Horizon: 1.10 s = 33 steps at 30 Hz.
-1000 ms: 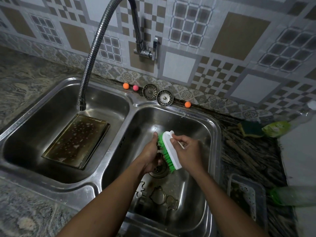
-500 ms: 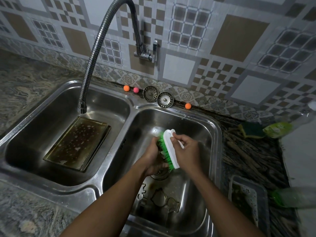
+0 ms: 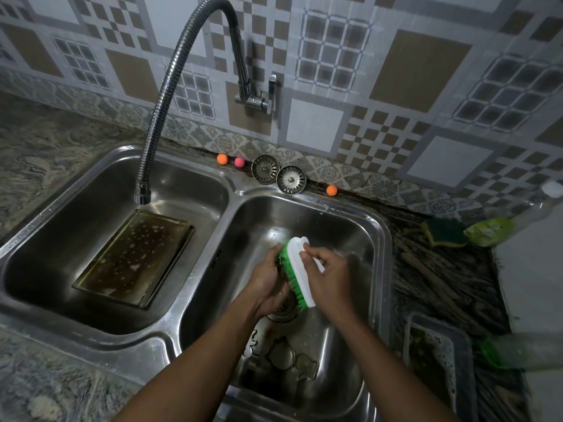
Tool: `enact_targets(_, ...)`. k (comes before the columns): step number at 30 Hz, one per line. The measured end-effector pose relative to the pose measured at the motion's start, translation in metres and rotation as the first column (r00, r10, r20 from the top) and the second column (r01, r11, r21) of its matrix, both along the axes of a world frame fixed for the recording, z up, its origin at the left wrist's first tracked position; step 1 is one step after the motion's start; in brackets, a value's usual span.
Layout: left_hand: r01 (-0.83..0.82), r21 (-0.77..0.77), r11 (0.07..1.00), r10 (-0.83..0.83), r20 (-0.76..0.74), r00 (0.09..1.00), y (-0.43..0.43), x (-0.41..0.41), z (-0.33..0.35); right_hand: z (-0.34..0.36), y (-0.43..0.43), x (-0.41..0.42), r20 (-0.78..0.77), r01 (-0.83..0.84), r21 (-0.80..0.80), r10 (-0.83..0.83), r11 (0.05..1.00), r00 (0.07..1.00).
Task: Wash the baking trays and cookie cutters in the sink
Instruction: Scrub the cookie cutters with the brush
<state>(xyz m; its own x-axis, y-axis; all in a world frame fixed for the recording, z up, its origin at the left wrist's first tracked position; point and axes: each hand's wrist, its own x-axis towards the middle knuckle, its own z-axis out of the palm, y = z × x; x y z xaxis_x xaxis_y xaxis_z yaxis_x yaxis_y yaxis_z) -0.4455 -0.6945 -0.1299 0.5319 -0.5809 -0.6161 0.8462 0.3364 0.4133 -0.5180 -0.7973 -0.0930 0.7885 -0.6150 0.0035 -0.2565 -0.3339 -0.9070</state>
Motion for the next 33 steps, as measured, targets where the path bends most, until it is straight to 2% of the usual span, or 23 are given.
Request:
enact_targets(5,-0.023,-0.008,1.000,0.023,0.072,0.997,0.006,0.002,0.006,-0.006,-0.010,-0.002,-0.016,0.098,0.068,-0.097,0.993,0.995)
enact_targets(13,-0.108,-0.207,0.972,0.114,0.014,0.993,0.004,-0.002,0.007,-0.010,-0.003,-0.012,0.027,0.056,0.111,-0.060,0.992,0.998)
enact_targets(16,-0.167,-0.191,0.967,0.165,-0.024,0.986,0.006,0.000,0.003,-0.013,-0.004,-0.017,-0.001,0.017,0.080,-0.017,0.997,1.000)
enact_targets(19,-0.170,-0.118,0.978,0.168,-0.022,0.985,0.009,0.003,0.003,-0.013,-0.010,-0.016,0.027,0.069,0.088,-0.072,0.994,0.997)
enact_targets(21,-0.153,-0.131,0.980,0.152,-0.021,0.988,0.008,0.003,0.002,-0.011,-0.012,-0.013,0.050,0.088,0.100,-0.093,0.991,0.994)
enact_targets(25,-0.141,-0.110,0.984,0.135,-0.063,0.989,0.005,0.004,0.006,-0.011,-0.006,-0.014,0.058,0.025,0.044,-0.027,0.999,0.998)
enact_targets(29,-0.135,-0.077,0.988,0.128,-0.086,0.988,0.006,0.007,0.004,-0.017,-0.001,-0.022,0.023,-0.126,-0.055,0.127,0.991,0.992)
enact_targets(33,-0.103,-0.036,0.994,0.102,-0.044,0.994,0.005,0.007,0.001,-0.015,-0.003,-0.024,0.054,-0.074,-0.078,0.078,0.994,0.995)
